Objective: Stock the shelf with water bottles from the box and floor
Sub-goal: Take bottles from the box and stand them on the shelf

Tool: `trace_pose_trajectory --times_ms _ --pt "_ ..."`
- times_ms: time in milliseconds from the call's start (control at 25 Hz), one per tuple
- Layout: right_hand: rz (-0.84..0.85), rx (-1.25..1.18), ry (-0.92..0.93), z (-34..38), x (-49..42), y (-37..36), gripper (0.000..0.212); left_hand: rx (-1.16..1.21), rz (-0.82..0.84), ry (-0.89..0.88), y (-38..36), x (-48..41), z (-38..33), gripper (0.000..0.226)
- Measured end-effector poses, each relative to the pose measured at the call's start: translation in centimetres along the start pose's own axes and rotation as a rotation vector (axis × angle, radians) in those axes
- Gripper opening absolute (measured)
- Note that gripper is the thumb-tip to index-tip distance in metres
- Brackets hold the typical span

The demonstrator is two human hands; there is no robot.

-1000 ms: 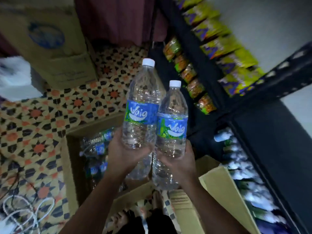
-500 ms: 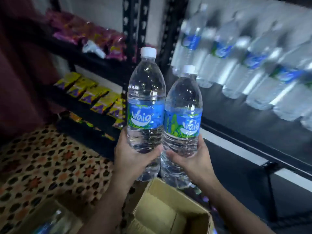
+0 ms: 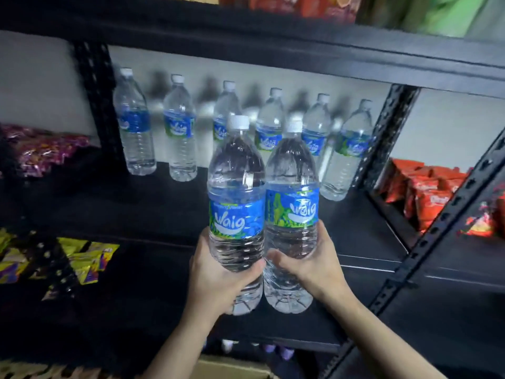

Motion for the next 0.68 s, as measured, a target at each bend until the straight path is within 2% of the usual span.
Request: trace_pose_trajectory --times_ms 160,320,520,680 --pt "-0.116 0.033 0.010 -0.6 -1.6 4.0 0.079 0.028 0.093 -0.042 -4.6 -2.0 -1.1 0.083" --pt "-0.178 0.097 0.004 -1.3 -3.9 6.2 0.083 0.042 0.110 -0.068 -7.5 -4.2 -2.0 0.080" --pt "-0.245 0.184 0.009 -1.0 -7.3 8.7 0.071 0.034 0.103 -0.082 -10.7 -7.4 -2.7 0.079" --pt "-0.290 0.196 0.027 -1.4 -11.0 10.3 0.082 0.003 0.096 -0.100 -12.8 -9.6 -3.3 0.084"
Point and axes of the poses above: each hand's wrist, its own x-axis away from the middle knuckle, its own y-axis out of the back of the hand, z = x × y, the point moved 8 cm from there along -x, towards the middle knuckle, and after that the axes turned 1 degree about y, right-handed, at the moved point
